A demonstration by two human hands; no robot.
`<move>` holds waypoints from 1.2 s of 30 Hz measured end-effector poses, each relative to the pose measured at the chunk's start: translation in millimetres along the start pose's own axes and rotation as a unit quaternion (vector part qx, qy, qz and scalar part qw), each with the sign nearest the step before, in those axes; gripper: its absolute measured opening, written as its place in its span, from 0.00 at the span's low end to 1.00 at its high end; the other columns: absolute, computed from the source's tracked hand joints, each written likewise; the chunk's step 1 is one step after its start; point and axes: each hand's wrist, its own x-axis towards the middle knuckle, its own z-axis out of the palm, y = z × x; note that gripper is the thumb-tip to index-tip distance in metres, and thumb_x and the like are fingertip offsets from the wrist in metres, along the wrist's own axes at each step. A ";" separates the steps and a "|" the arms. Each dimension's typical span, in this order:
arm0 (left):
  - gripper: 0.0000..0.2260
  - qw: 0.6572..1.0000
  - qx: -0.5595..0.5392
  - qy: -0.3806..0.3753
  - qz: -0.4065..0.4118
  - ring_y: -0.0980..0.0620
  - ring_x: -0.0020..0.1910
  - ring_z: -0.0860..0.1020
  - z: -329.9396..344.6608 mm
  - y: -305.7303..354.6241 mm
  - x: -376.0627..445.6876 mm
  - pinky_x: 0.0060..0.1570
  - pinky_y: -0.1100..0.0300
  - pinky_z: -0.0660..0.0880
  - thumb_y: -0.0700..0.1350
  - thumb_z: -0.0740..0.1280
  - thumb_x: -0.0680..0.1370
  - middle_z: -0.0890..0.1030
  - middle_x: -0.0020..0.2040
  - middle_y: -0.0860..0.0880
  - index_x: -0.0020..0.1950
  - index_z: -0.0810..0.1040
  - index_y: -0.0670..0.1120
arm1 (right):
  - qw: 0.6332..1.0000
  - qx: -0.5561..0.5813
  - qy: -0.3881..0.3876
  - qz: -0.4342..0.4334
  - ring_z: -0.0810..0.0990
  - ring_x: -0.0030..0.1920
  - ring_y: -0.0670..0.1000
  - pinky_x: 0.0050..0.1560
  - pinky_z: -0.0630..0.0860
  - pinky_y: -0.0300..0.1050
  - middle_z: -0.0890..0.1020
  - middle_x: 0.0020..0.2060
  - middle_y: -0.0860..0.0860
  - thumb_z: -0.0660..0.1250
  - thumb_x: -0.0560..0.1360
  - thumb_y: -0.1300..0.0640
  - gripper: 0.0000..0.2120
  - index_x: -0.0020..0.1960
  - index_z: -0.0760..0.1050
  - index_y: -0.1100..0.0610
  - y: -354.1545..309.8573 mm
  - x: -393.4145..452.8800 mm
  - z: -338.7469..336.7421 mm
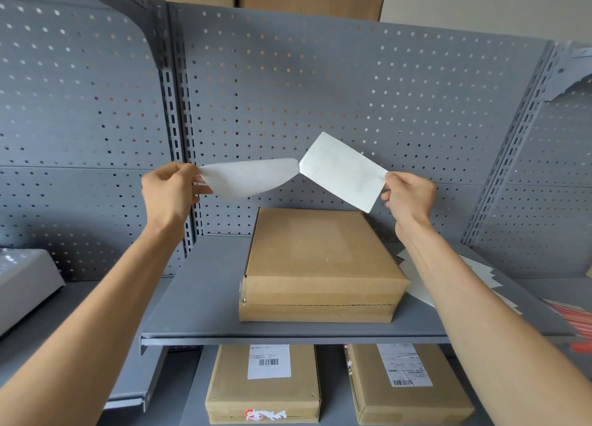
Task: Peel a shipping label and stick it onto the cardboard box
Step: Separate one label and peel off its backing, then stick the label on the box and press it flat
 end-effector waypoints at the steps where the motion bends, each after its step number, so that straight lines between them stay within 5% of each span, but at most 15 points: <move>1: 0.06 1.000 -0.007 0.005 0.002 0.46 0.34 0.85 -1.8 0.8 0.7 0.39 0.56 0.76 0.40 0.65 0.73 0.84 0.36 0.47 0.38 0.80 0.43 | 1.000 0.000 0.003 0.000 0.74 0.27 0.46 0.30 0.73 0.38 0.82 0.34 0.52 0.65 0.77 0.65 0.08 0.46 0.83 0.60 0.1 0.1 -0.4; 10: 0.07 0.996 0.008 0.071 0.059 0.52 0.32 0.83 -17.1 12.4 9.6 0.36 0.60 0.79 0.41 0.65 0.73 0.85 0.38 0.47 0.38 0.81 0.47 | 1.000 0.005 -0.001 -0.020 0.76 0.27 0.44 0.31 0.74 0.37 0.84 0.38 0.51 0.66 0.78 0.63 0.07 0.45 0.82 0.56 -3.7 -2.2 1.2; 19: 0.08 0.953 0.268 -0.042 0.136 0.47 0.43 0.83 -6.5 -25.0 -8.1 0.45 0.50 0.83 0.46 0.65 0.72 0.85 0.39 0.54 0.42 0.85 0.50 | 0.998 0.000 -0.034 -0.043 0.75 0.25 0.42 0.31 0.74 0.36 0.85 0.37 0.51 0.65 0.77 0.62 0.09 0.43 0.81 0.54 -7.6 -17.8 11.4; 31: 0.08 0.870 0.425 -0.164 0.192 0.47 0.34 0.79 10.5 -59.9 -34.5 0.33 0.61 0.71 0.44 0.66 0.74 0.79 0.31 0.58 0.37 0.81 0.53 | 0.997 -0.014 -0.055 -0.044 0.75 0.27 0.44 0.30 0.74 0.35 0.85 0.37 0.52 0.66 0.77 0.62 0.07 0.46 0.83 0.58 -8.6 -27.7 11.7; 36: 0.05 0.865 0.431 -0.190 0.171 0.51 0.40 0.82 16.1 -59.5 -36.5 0.37 0.59 0.76 0.51 0.69 0.75 0.82 0.35 0.60 0.38 0.81 0.56 | 0.997 -0.015 -0.059 -0.044 0.75 0.28 0.45 0.32 0.74 0.37 0.85 0.37 0.53 0.66 0.77 0.63 0.08 0.44 0.83 0.57 -9.5 -30.3 11.1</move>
